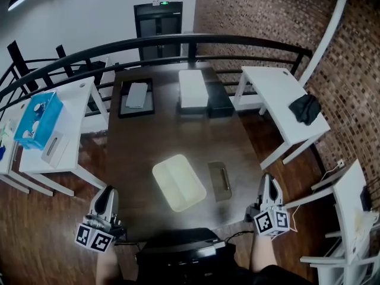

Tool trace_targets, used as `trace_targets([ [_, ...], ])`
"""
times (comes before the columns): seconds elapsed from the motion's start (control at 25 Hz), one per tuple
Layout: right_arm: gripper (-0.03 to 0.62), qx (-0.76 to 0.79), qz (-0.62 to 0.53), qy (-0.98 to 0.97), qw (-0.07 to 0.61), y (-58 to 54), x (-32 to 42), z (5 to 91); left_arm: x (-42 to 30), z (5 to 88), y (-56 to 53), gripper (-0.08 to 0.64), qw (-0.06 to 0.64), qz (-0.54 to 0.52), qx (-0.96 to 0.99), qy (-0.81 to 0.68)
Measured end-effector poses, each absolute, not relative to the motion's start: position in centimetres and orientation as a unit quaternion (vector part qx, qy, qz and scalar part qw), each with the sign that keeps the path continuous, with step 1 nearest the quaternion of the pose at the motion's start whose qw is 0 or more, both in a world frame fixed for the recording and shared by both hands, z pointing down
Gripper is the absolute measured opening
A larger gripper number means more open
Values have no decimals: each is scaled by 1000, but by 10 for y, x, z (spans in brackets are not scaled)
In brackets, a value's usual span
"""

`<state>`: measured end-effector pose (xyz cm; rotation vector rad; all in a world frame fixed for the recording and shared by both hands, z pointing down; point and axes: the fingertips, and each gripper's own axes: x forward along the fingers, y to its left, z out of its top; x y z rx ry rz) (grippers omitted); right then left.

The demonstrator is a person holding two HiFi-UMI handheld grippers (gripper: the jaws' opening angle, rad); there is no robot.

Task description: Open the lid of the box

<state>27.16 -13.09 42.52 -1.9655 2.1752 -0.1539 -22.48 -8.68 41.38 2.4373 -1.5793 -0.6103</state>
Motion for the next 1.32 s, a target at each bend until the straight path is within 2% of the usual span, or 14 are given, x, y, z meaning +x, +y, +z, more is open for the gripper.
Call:
trace_targets([
  [0.2, 2, -632, -19, 769, 96, -133, 244, 410, -224, 408, -90, 44, 68, -200, 819, -534],
  [0.44, 2, -603, -41, 791, 95, -136, 226, 417, -211, 399, -86, 43, 62, -214, 823, -523],
  [1.32, 2, -588, -50, 803, 81, -131, 202, 417, -216, 407, -89, 41, 71, -211, 814, -537],
])
